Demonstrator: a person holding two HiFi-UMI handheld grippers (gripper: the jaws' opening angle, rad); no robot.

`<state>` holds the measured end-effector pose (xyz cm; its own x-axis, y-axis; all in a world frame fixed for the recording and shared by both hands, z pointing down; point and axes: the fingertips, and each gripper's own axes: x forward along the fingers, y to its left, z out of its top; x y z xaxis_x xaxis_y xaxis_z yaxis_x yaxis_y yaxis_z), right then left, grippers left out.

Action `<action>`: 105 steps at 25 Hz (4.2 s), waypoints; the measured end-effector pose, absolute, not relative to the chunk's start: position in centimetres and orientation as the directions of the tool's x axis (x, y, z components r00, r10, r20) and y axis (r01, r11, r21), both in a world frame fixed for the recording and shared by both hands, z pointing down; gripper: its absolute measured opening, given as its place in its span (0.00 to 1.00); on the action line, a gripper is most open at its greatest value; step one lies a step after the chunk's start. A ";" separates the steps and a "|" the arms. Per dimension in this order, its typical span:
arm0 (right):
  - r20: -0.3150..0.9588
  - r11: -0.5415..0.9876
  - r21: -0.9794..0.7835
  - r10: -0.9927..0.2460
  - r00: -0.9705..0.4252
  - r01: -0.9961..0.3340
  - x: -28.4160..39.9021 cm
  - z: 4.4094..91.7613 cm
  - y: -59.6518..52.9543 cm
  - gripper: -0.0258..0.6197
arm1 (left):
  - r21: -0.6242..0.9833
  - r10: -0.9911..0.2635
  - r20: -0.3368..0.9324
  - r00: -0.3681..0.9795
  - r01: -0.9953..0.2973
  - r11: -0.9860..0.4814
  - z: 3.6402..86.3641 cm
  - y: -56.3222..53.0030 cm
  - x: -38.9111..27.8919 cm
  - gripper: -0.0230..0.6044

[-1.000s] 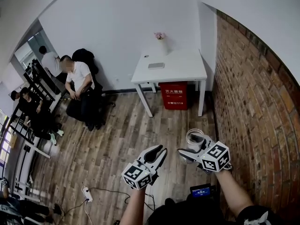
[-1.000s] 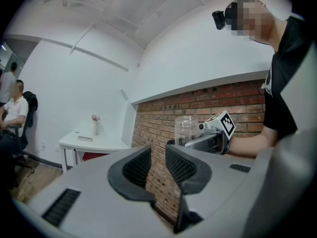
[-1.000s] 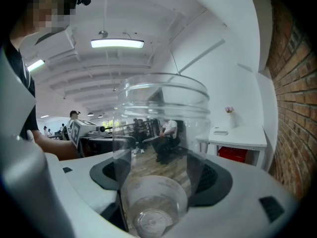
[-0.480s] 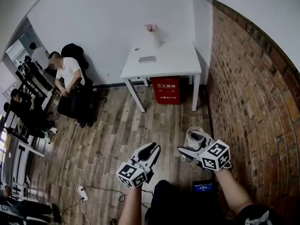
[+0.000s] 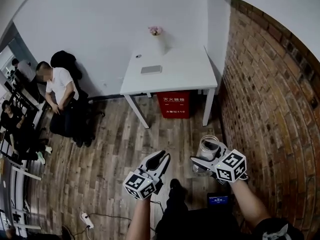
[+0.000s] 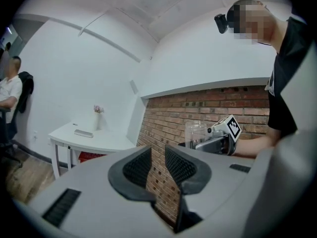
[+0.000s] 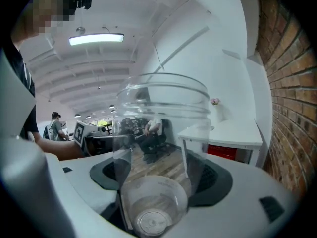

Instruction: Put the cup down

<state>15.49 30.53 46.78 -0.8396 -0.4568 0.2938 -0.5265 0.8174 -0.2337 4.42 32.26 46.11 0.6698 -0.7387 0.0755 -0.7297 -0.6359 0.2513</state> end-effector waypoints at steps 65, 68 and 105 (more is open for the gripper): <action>0.263 0.844 -0.249 -0.413 -0.872 -0.475 -9.4 48.9 -35.4 0.60 | 0.209 -0.693 0.140 0.707 -0.705 -0.678 49.2 -31.1 -15.7 0.17; 0.264 0.846 -0.245 -0.412 -0.872 -0.474 -9.7 48.9 -35.2 0.60 | 0.217 -0.699 0.137 0.702 -0.710 -0.670 49.3 -31.2 -16.4 0.17; 0.279 0.905 -0.065 -0.389 -0.878 -0.421 -15.2 57.1 -47.5 0.60 | 0.278 -0.782 0.165 0.601 -0.789 -0.548 50.0 -38.0 -20.2 0.17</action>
